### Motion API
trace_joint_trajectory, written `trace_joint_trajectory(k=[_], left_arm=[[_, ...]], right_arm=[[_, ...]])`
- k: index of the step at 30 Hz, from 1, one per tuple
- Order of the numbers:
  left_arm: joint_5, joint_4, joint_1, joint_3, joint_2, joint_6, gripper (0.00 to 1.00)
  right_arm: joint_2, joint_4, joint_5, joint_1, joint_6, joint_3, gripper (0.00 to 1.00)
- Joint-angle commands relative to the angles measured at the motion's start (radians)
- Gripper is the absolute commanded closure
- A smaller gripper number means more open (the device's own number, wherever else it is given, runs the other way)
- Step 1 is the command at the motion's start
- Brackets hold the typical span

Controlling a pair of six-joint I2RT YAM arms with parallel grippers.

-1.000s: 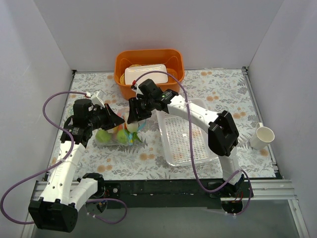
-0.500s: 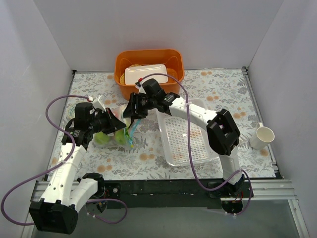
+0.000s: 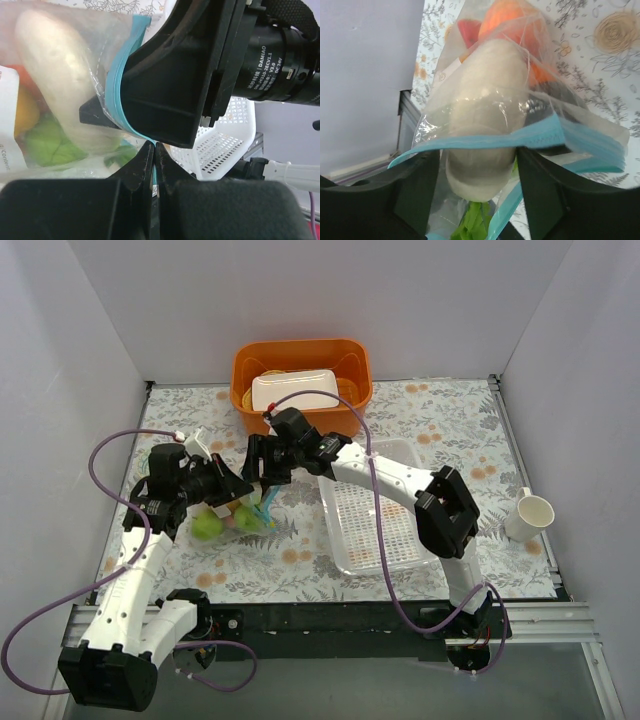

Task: Place the food in the zip-top bag and seal the zipper
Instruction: Place the fake vegetable in the zipper food storage bag, then adjust the bin at the center of the board.

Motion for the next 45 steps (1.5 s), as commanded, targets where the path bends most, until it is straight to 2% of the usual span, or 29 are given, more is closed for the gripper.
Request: trace_joint_trajectory(k=[1,3,6,9,11,14,17,20,22,28,36,45], left_arm=[[-0.079,0.016,0.002,0.067,-0.004,-0.014,1.00],[-0.123,0.007,0.002,0.084,-0.002,-0.022,1.00],[-0.154,0.003,0.002,0.096,-0.008,-0.034,1.00],[-0.179,-0.001,0.002,0.101,-0.016,-0.040,1.00],[-0.222,-0.009,0.002,0.105,-0.022,-0.046,1.00],[-0.275,-0.029,0.002,0.110,-0.019,-0.048,1.00],[-0.266,-0.026,0.002,0.102,-0.013,-0.040,1.00],[-0.236,-0.014,0.002,0.085,-0.010,-0.042,1.00],[-0.220,0.003,0.002,0.078,-0.011,-0.046,1.00],[-0.196,0.020,0.002,0.068,0.001,-0.045,1.00],[-0.177,0.016,0.002,0.075,0.012,-0.025,1.00],[-0.179,0.005,0.002,0.059,0.001,-0.014,1.00]], right_arm=[[-0.036,-0.100,0.071,0.022,-0.160,0.069,0.19],[-0.065,-0.112,0.102,0.022,-0.194,0.041,0.11],[-0.143,-0.109,0.157,0.017,-0.233,-0.005,0.06],[-0.227,-0.135,0.185,0.005,-0.236,-0.046,0.06],[-0.276,-0.171,0.267,0.005,-0.245,-0.089,0.06],[-0.408,-0.183,0.382,-0.007,-0.268,-0.217,0.05],[-0.522,-0.267,0.471,-0.049,-0.251,-0.337,0.03],[-0.602,-0.368,0.496,-0.108,-0.224,-0.440,0.02],[-0.642,-0.422,0.457,-0.129,-0.228,-0.546,0.02],[-0.653,-0.551,0.351,-0.142,-0.242,-0.673,0.02],[-0.552,-0.524,0.196,-0.142,-0.340,-0.709,0.02],[-0.435,-0.565,0.229,-0.136,-0.404,-0.680,0.03]])
